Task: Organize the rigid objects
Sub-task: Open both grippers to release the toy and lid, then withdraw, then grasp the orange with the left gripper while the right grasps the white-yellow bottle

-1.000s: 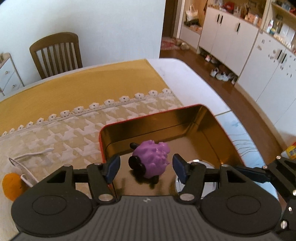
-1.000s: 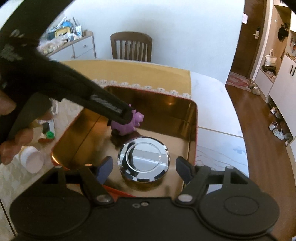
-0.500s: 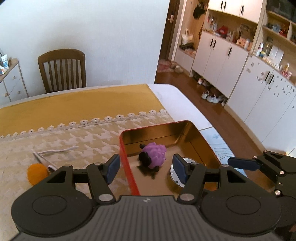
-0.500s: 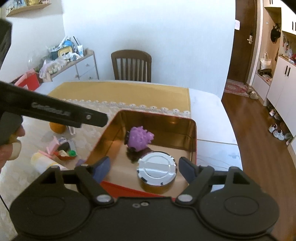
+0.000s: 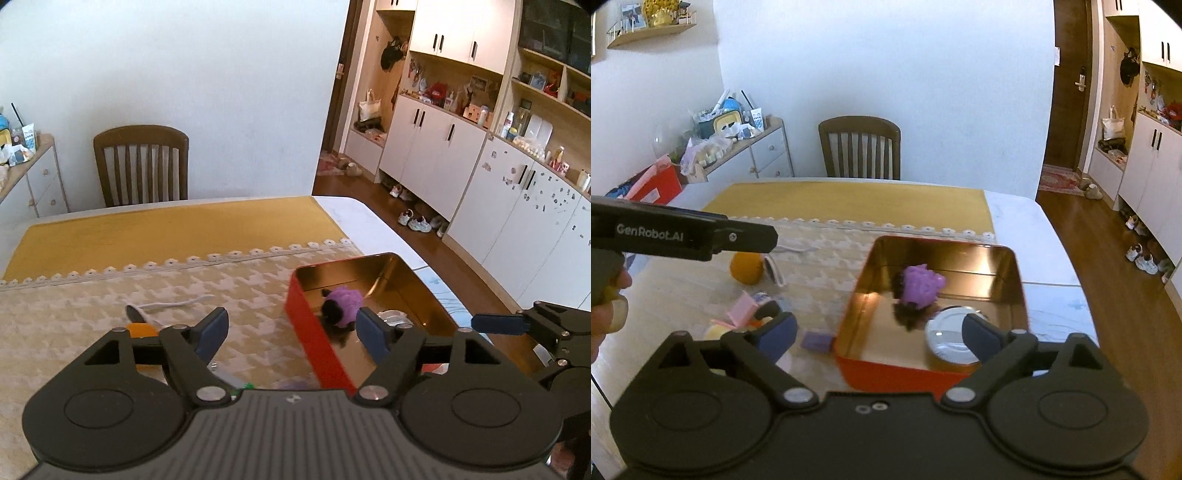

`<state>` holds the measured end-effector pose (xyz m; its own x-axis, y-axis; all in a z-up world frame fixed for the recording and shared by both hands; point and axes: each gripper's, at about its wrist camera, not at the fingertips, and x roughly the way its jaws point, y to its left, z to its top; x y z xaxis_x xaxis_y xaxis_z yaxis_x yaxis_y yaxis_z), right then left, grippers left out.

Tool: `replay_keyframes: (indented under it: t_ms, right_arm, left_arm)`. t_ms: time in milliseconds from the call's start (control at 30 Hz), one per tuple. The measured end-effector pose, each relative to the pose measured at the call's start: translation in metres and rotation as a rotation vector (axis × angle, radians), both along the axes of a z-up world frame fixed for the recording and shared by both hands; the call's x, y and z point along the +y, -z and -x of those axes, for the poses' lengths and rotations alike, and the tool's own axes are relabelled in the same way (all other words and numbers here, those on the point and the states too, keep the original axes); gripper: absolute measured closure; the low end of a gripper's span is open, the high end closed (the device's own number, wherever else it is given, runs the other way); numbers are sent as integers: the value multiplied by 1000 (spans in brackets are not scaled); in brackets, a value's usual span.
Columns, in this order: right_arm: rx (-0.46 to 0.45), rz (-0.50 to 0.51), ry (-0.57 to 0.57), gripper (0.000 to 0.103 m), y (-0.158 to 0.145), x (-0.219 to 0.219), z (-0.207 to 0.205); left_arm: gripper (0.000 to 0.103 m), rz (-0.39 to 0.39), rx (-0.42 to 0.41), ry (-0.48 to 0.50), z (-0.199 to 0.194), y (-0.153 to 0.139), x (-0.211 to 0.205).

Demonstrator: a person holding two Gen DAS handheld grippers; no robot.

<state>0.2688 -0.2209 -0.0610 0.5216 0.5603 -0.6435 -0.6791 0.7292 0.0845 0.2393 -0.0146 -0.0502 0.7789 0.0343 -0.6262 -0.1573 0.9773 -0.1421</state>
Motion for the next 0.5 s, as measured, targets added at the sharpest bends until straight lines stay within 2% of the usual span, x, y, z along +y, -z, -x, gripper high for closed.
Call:
replay_keyframes:
  t_ms: [133,300,500]
  right_arm:
    - [6,-14,17,0,2,12,14]
    - [24,-18,36,0,6,30,30]
    - [48,5,66,0,17,59,47]
  left_arm:
    - [21,9,-18,-10,15,2,24]
    - [16,1,-40,-36,28,7,56]
    - [16,-2,-36,-77,36,21,95]
